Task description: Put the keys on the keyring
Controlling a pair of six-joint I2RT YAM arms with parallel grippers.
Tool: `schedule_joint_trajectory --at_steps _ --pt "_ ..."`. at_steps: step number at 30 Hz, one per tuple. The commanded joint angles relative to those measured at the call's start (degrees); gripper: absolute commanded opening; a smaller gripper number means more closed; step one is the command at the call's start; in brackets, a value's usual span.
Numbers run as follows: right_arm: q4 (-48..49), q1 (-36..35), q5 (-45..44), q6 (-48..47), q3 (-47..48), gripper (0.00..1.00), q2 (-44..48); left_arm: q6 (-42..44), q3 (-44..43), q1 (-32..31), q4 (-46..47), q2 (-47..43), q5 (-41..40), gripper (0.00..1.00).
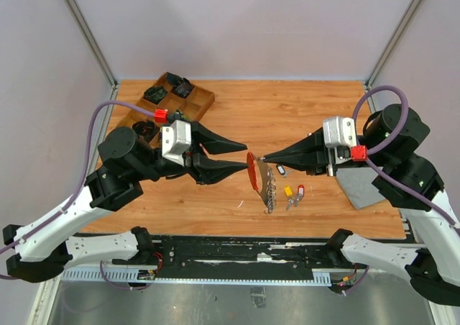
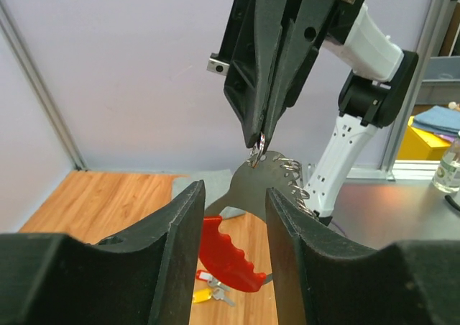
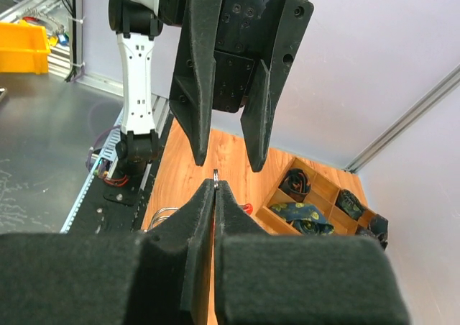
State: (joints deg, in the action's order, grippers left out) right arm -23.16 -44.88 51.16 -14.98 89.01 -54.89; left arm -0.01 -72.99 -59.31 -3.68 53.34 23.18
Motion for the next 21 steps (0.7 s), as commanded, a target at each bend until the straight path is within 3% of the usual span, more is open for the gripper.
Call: schedule_joint_trajectory --at_steps 1,12,21 --pt "-6.11 0.29 -0.96 -5.83 3.53 0.01 -0.11 4.02 -2.23 -2.44 -2.34 0.92 -5.31 0.44" --pt "-18.84 -0.36 -6.79 -8.82 11.48 0.01 -3.97 6.47 -4.74 -3.33 -4.19 3.64 -7.45 0.4" --pt "-23.61 -0.85 -10.42 -9.08 15.46 0.01 -6.68 7.6 -5.85 -3.72 -5.02 5.56 -7.11 0.38"
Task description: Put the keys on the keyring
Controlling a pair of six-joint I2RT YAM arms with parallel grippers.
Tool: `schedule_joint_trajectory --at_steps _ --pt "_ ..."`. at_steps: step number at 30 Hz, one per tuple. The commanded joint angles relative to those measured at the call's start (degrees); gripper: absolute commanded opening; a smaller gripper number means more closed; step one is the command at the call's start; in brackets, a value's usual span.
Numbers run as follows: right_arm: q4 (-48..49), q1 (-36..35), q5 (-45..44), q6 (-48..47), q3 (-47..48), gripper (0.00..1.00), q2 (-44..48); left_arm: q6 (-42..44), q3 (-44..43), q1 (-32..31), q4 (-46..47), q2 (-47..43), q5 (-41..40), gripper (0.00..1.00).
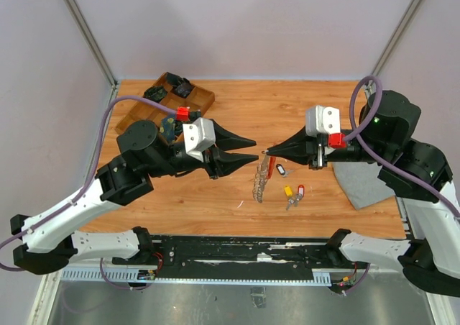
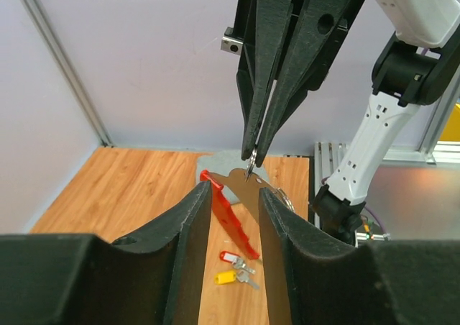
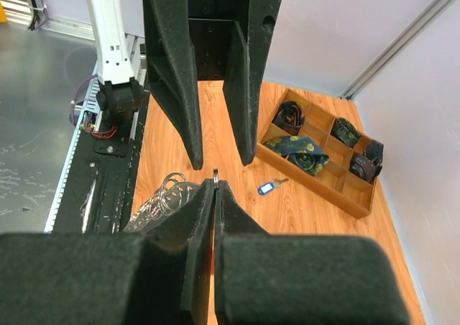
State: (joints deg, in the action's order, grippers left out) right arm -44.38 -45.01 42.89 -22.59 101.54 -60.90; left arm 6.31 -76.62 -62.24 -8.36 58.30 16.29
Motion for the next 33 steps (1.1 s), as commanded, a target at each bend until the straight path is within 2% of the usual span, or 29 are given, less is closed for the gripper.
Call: schedule_joint_trajectory --at_steps 1,15,33 --pt "-2.92 -0.76 -2.34 -1.62 3.32 0.01 -0.97 1.38 -2.35 -0.85 -0.6 0.81 -0.29 0.37" --pt "-6.94 -2.92 -4.52 -2.65 5.07 0.01 -2.95 2.28 -3.45 -1.01 -2.1 3.11 -1.76 0.32" --pt "-3.93 -4.29 -5.84 -1.71 2.93 0.01 -1.36 1.94 -2.51 -1.31 -2.3 3.79 -0.51 0.29"
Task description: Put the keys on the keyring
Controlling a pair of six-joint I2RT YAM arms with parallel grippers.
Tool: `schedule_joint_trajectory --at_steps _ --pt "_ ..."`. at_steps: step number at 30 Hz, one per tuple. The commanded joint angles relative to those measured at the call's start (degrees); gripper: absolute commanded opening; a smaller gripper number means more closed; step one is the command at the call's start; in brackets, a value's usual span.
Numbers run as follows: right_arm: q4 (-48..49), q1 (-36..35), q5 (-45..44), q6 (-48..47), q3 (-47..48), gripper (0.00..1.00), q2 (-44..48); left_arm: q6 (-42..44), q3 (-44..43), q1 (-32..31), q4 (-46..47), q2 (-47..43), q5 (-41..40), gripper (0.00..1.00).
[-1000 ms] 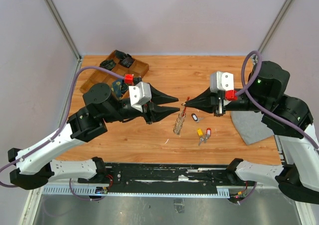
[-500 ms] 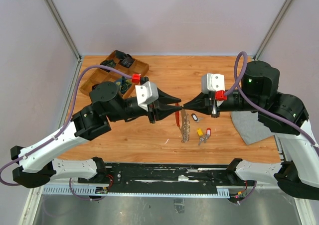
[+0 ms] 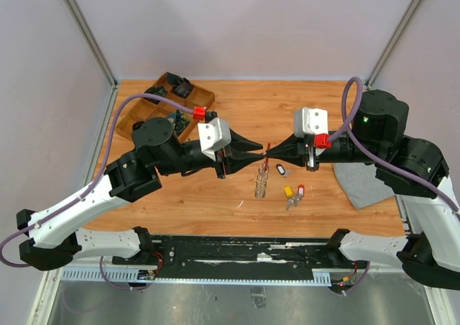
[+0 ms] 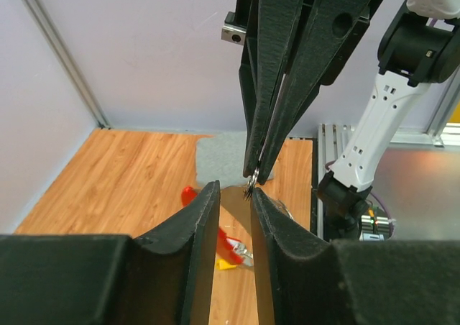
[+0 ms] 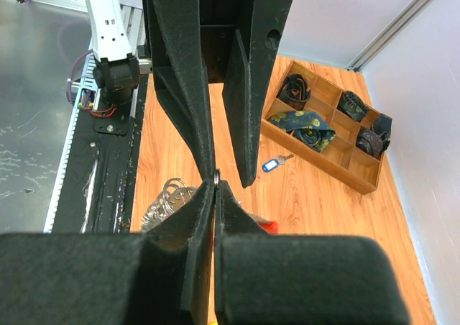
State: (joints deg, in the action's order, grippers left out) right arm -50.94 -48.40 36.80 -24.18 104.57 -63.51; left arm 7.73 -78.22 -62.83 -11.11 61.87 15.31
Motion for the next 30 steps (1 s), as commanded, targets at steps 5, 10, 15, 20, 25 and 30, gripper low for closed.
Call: schedule_joint_trajectory --at_steps 5,10,15,20,25,30 --pt "3.02 -0.93 0.56 0.34 -0.61 0.01 1.07 0.13 -0.81 -0.72 0.99 0.23 1.59 0.26" --pt "3.5 -0.99 0.63 0.58 -1.09 0.01 1.09 -0.57 -0.38 -0.78 2.41 -0.26 2.64 0.23" --pt "3.89 -1.3 0.81 0.87 -1.29 0.01 1.01 -0.92 -0.11 -0.8 3.03 -0.27 3.02 0.14" --pt "4.91 -1.35 1.25 1.36 -2.0 0.02 1.72 -1.36 0.8 -0.81 3.89 -0.9 2.73 0.0" --pt "9.42 -1.37 1.66 2.92 -4.96 0.21 4.45 -3.08 3.88 -0.8 6.77 -3.46 1.9 0.01" --pt "16.05 -1.37 1.63 5.6 -10.4 0.34 9.23 -5.62 7.11 -0.78 10.56 -6.41 3.14 0.01"
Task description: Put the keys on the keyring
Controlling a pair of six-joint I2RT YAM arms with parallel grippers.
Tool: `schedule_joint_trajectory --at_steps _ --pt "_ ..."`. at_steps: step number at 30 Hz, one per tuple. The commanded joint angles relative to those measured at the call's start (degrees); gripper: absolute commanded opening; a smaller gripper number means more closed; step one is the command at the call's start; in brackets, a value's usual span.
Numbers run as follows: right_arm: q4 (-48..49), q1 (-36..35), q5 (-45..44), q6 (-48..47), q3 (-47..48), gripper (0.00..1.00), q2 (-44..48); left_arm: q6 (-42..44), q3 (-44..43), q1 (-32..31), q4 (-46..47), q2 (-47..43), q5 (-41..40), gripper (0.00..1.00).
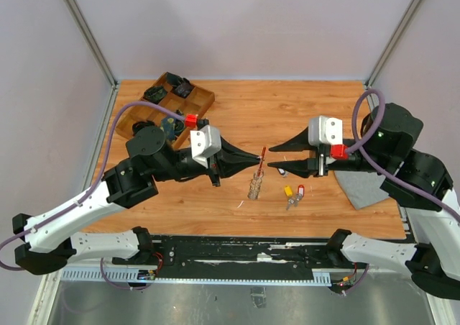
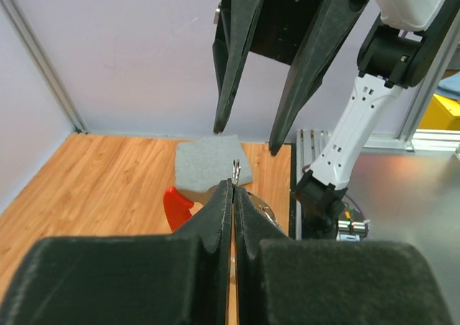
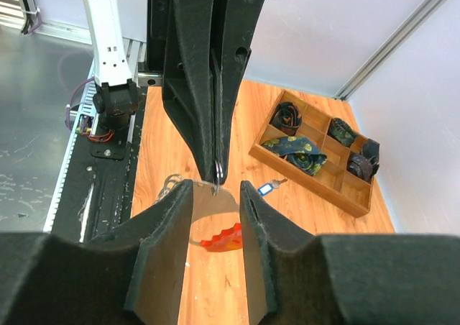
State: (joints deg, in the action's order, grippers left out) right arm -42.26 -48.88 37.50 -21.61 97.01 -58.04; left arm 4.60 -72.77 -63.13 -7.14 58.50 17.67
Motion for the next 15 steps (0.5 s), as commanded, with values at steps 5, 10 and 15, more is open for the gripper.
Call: schedule_joint_trajectory --at_steps 5,10,15 --pt "12.6 -0.91 2.95 6.31 -7.86 0.36 6.43 -5.6 5.3 -0.5 13.09 -5.97 2.96 0.01" --pt "17.23 -0.87 4.29 9.14 -10.35 0.36 6.81 -6.88 6.3 -0.46 16.14 -6.3 4.87 0.01" --pt "21.01 -0.94 6.24 11.5 -11.51 0.36 6.76 -6.58 6.05 -0.49 16.06 -5.86 5.21 0.01"
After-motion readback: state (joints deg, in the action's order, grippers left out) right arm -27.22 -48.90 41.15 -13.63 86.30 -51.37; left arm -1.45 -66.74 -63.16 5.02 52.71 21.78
